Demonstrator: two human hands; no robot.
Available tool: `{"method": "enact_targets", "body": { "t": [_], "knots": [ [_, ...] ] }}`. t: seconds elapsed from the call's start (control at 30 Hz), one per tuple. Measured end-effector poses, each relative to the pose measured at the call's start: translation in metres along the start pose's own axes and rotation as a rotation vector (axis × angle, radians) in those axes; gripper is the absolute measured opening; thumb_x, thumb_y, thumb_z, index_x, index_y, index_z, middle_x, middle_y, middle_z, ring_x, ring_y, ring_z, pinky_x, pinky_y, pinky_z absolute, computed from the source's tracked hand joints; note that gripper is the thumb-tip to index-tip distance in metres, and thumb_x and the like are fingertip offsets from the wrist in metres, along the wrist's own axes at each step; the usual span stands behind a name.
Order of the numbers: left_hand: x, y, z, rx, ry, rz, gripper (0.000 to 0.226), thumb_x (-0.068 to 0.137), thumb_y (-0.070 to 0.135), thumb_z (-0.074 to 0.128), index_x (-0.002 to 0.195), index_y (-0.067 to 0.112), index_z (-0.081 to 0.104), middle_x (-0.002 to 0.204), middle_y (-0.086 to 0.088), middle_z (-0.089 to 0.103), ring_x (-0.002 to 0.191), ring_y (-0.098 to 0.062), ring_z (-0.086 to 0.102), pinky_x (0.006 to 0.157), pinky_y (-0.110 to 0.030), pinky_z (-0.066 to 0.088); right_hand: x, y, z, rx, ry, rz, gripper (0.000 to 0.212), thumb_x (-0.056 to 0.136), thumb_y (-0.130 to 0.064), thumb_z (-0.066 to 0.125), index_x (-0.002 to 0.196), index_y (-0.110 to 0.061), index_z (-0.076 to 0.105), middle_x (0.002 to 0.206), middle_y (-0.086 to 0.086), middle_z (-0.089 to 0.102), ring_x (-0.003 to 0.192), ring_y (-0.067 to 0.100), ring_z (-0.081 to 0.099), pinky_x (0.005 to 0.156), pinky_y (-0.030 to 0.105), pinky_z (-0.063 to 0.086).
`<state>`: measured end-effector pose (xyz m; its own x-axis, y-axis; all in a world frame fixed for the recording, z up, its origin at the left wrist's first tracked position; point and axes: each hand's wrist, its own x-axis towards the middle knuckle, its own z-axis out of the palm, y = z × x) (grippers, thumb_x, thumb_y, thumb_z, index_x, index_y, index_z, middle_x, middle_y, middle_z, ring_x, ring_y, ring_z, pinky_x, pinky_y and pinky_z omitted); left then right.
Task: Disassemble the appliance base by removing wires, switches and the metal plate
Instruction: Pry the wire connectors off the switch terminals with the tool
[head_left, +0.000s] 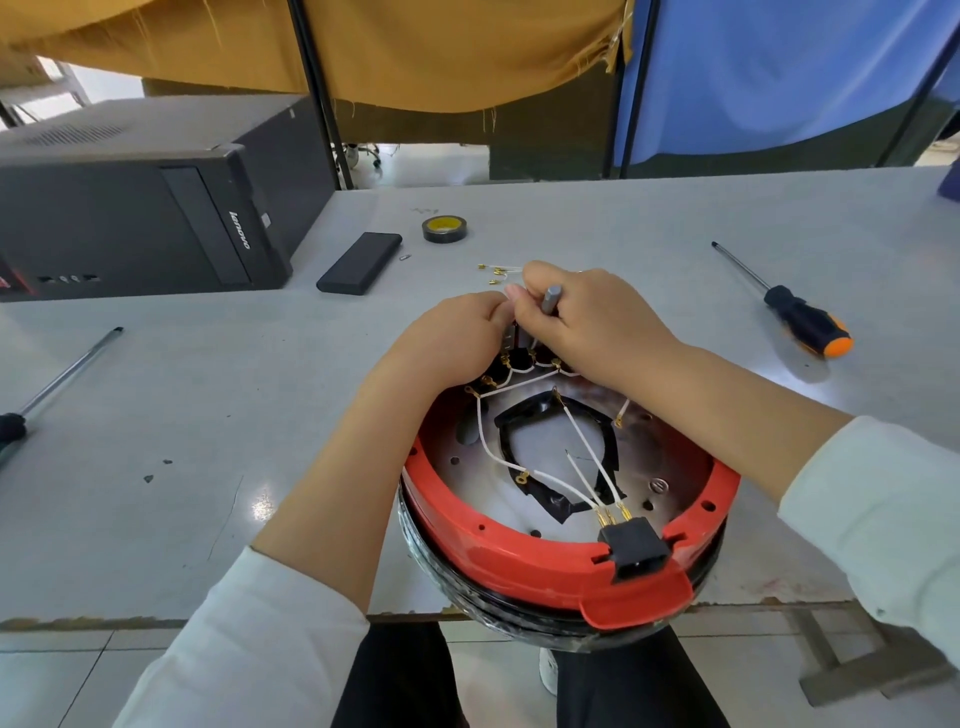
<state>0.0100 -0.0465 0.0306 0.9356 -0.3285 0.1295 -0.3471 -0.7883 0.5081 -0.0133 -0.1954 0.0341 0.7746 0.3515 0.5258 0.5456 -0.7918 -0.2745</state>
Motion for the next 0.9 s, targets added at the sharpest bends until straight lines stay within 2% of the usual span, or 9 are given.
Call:
{"method": "enact_targets", "body": {
  "t": [0.23, 0.37, 0.47, 0.63, 0.73, 0.9],
  "knots": [
    [0.000, 0.000, 0.000, 0.009, -0.011, -0.007, 0.040, 0.103, 0.030, 0.025, 0.103, 0.007, 0.058, 0.089, -0.007, 0.058, 0.082, -0.022, 0.051, 0.077, -0.035, 0.040, 0.004, 0.000, 0.004, 0.005, -0.086, 0.098, 0.038, 0.099, -0.036, 0.037, 0.065, -0.028, 0.023, 0.053, -0.006, 0.038, 0.051, 0.008, 0.040, 0.048, 0.029, 0.022],
    [0.002, 0.000, 0.001, 0.036, -0.023, -0.008, 0.038, 0.103, 0.033, 0.025, 0.089, 0.011, 0.052, 0.089, -0.009, 0.059, 0.083, -0.024, 0.053, 0.078, -0.037, 0.042, 0.008, 0.001, 0.005, 0.071, -0.089, 0.143, 0.038, 0.100, -0.036, 0.036, 0.064, -0.027, 0.024, 0.054, -0.004, 0.039, 0.052, 0.010, 0.039, 0.049, 0.030, 0.022],
    [0.003, 0.000, 0.001, 0.044, -0.028, -0.010, 0.039, 0.103, 0.037, 0.025, 0.085, 0.013, 0.050, 0.084, -0.006, 0.057, 0.079, -0.022, 0.051, 0.072, -0.034, 0.040, 0.009, 0.001, 0.004, 0.105, -0.087, 0.164, 0.039, 0.100, -0.034, 0.036, 0.063, -0.028, 0.025, 0.054, -0.004, 0.039, 0.051, 0.010, 0.039, 0.049, 0.031, 0.023],
    [0.002, 0.000, -0.001, 0.030, -0.043, -0.005, 0.044, 0.103, 0.039, 0.027, 0.094, 0.008, 0.057, 0.077, -0.003, 0.055, 0.078, -0.020, 0.049, 0.068, -0.031, 0.033, 0.013, 0.003, 0.003, 0.197, -0.088, 0.251, 0.039, 0.100, -0.032, 0.037, 0.063, -0.022, 0.033, 0.050, -0.002, 0.045, 0.049, 0.011, 0.042, 0.056, 0.033, 0.035],
    [0.001, 0.002, -0.002, 0.022, -0.053, -0.010, 0.044, 0.103, 0.039, 0.027, 0.093, 0.008, 0.056, 0.069, 0.001, 0.049, 0.072, -0.019, 0.047, 0.067, -0.032, 0.033, 0.010, 0.003, 0.005, 0.178, -0.060, 0.219, 0.039, 0.100, -0.032, 0.038, 0.062, -0.023, 0.030, 0.052, -0.003, 0.041, 0.051, 0.010, 0.040, 0.052, 0.032, 0.029],
    [0.000, 0.002, -0.003, -0.011, -0.052, -0.012, 0.045, 0.103, 0.037, 0.027, 0.100, 0.005, 0.059, 0.087, -0.009, 0.058, 0.082, -0.022, 0.051, 0.076, -0.034, 0.039, 0.004, 0.002, 0.002, 0.129, -0.004, 0.094, 0.040, 0.100, -0.033, 0.039, 0.064, -0.027, 0.024, 0.049, -0.006, 0.033, 0.046, 0.012, 0.034, 0.048, 0.027, 0.023]
  ]
}}
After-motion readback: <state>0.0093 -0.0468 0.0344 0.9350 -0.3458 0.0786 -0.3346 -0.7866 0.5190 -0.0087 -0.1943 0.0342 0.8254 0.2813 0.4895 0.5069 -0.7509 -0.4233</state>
